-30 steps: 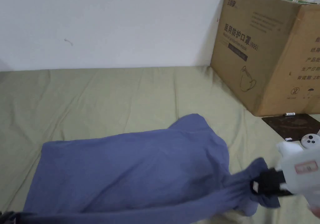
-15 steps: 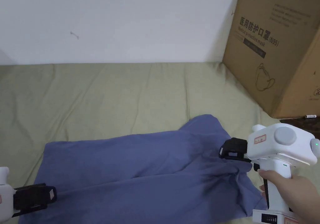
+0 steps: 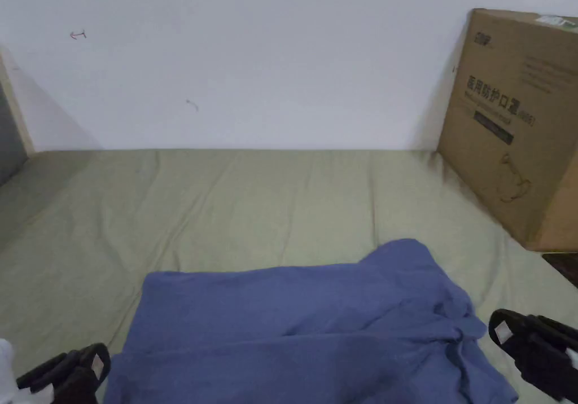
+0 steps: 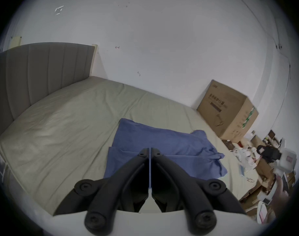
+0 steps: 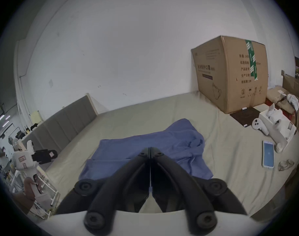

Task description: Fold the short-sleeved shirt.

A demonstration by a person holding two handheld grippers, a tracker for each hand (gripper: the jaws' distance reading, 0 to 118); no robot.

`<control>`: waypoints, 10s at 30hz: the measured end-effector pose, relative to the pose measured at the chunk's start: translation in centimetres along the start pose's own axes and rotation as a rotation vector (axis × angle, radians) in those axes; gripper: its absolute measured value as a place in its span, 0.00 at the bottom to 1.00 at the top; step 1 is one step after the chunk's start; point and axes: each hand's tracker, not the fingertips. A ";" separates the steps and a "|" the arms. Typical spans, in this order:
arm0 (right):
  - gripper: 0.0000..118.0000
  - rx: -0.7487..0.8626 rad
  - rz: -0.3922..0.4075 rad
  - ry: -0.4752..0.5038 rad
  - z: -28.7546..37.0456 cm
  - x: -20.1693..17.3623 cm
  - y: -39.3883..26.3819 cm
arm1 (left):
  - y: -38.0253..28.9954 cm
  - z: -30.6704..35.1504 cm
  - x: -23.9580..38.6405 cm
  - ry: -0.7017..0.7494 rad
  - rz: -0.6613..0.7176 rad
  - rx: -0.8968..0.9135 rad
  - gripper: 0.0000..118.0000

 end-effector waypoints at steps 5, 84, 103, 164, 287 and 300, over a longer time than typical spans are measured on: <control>0.00 -0.047 -0.007 0.041 1.5 -1.4 -0.7 | 1.2 0.1 -1.9 0.040 -0.054 -0.107 0.00; 0.93 -0.871 -0.246 -0.248 -3.9 13.6 -8.9 | -6.4 -6.4 -9.7 0.150 -0.162 -0.847 0.96; 0.01 0.129 -0.039 0.022 1.4 -0.7 1.6 | 3.9 3.0 1.9 0.008 -0.136 0.157 0.00; 0.00 -0.848 0.006 -0.130 -33.7 17.4 1.8 | 2.6 -25.1 -6.3 0.076 -0.282 -0.551 0.01; 0.00 0.060 -0.165 0.041 3.2 -1.3 -0.3 | -4.7 -11.1 3.9 -0.146 -0.017 -0.669 0.14; 0.00 0.019 -0.180 0.025 1.9 1.0 -1.8 | -15.0 -20.1 8.3 -0.216 -0.011 -0.902 0.00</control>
